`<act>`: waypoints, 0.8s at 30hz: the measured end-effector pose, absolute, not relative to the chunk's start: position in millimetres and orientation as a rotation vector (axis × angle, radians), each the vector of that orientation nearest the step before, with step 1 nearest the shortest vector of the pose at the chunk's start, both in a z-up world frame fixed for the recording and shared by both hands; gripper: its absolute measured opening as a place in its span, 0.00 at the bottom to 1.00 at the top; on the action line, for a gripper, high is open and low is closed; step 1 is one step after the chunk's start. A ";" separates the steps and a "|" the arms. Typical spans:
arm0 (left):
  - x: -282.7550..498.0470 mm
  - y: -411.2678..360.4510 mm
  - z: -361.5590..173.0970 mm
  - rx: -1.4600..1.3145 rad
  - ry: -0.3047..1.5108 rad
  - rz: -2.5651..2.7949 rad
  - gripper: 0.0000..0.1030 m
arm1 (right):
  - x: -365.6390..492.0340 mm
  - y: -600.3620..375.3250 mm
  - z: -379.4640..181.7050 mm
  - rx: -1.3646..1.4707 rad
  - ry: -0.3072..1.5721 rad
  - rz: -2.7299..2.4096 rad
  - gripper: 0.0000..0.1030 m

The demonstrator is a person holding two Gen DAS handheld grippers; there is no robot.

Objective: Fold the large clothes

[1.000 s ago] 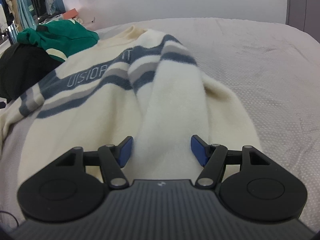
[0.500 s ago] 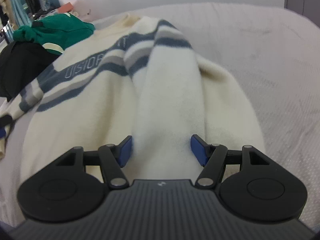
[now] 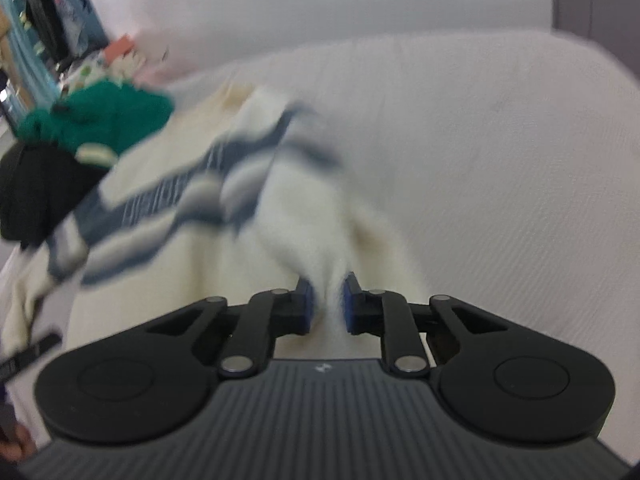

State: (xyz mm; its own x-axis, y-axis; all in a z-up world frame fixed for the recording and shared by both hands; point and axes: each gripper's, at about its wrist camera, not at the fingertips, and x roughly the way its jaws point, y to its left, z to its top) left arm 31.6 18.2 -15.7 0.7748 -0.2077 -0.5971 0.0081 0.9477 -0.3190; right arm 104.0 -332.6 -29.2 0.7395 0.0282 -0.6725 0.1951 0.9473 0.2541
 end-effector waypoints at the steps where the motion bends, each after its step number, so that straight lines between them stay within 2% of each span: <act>1: 34.3 20.8 -17.5 -0.323 0.682 -0.115 0.76 | 110.7 -343.5 -15.8 0.297 0.708 -0.107 0.18; 7: 50.2 33.4 -29.8 -0.372 0.715 -0.086 0.76 | 177.1 -402.8 40.0 0.146 0.582 -0.238 0.17; 13: 64.2 44.1 -39.8 -0.403 0.740 -0.041 0.76 | 271.3 -462.8 52.4 0.033 0.500 -0.413 0.17; 18: 75.2 52.3 -43.8 -0.406 0.742 0.004 0.76 | 343.9 -518.7 31.8 -0.024 0.470 -0.549 0.17; 24: 90.1 64.1 -47.2 -0.389 0.732 0.067 0.76 | 406.0 -584.8 -37.2 0.074 0.529 -0.612 0.17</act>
